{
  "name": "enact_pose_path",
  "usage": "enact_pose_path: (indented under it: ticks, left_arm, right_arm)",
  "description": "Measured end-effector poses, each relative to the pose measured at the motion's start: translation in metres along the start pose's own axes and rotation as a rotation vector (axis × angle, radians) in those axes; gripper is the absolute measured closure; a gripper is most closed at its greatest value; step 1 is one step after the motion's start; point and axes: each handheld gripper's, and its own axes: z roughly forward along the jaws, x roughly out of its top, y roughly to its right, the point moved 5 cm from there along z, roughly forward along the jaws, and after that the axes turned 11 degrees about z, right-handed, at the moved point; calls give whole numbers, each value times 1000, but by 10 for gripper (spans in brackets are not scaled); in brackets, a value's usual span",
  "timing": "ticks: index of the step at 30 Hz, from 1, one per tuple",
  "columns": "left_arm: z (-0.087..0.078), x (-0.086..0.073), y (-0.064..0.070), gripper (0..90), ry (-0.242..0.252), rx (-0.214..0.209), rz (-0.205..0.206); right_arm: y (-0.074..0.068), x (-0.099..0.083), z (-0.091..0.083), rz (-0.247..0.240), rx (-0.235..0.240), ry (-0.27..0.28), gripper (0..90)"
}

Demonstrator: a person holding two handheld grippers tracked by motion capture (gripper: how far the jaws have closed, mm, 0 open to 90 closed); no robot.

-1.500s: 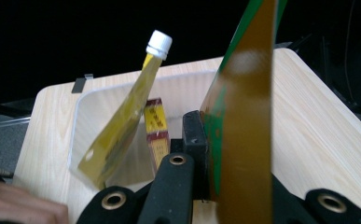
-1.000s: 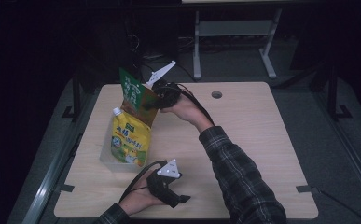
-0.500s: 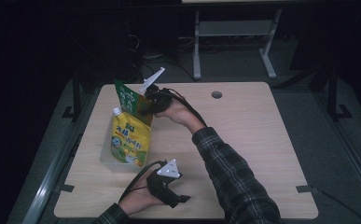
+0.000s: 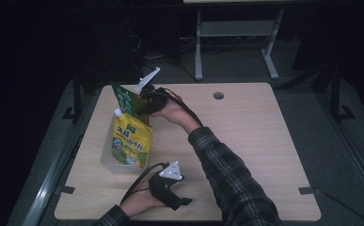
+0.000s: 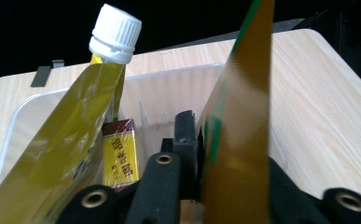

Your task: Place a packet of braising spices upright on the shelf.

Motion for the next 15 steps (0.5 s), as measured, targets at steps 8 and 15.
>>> enact_pose_path:
  ticks: [8,15]
  left_arm:
    - [-1,0,-1,154,4,3,0]
    - [-1,0,-2,155,1,-1,0]
  right_arm:
    - [-3,-1,0,15,-36,21,539]
    - [-2,-9,-15,64,-66,75,338]
